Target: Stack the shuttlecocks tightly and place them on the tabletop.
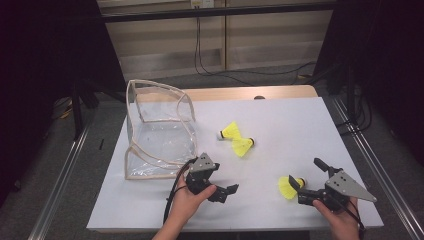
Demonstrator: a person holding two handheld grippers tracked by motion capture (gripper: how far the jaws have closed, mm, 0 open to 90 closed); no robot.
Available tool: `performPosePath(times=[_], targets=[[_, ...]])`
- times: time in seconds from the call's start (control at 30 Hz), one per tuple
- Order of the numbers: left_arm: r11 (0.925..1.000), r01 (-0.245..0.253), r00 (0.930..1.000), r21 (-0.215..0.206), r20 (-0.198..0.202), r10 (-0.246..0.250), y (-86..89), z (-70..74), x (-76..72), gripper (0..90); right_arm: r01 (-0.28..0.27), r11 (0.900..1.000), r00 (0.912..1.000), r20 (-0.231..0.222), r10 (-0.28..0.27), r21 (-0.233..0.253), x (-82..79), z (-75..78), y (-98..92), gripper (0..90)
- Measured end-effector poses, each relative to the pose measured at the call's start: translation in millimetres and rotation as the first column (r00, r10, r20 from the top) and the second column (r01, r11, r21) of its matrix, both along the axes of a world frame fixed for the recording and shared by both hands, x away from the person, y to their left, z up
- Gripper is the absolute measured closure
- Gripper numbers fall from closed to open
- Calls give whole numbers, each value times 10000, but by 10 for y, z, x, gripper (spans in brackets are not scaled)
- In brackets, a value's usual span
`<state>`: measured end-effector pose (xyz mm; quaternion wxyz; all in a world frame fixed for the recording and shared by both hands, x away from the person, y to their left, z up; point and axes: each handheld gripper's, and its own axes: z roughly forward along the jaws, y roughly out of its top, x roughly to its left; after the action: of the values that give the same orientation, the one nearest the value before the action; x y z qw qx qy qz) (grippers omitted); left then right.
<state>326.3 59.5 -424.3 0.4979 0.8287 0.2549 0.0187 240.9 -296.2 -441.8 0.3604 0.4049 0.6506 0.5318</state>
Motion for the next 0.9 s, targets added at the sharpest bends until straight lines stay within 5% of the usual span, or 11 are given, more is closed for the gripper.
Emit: performPosePath(times=[0.9], targets=[[9997, 237, 9996, 116, 120, -238, 272, 9, -73, 35, -6, 10000, 10000, 18, 6, -21, -4, 6, 2, 21]])
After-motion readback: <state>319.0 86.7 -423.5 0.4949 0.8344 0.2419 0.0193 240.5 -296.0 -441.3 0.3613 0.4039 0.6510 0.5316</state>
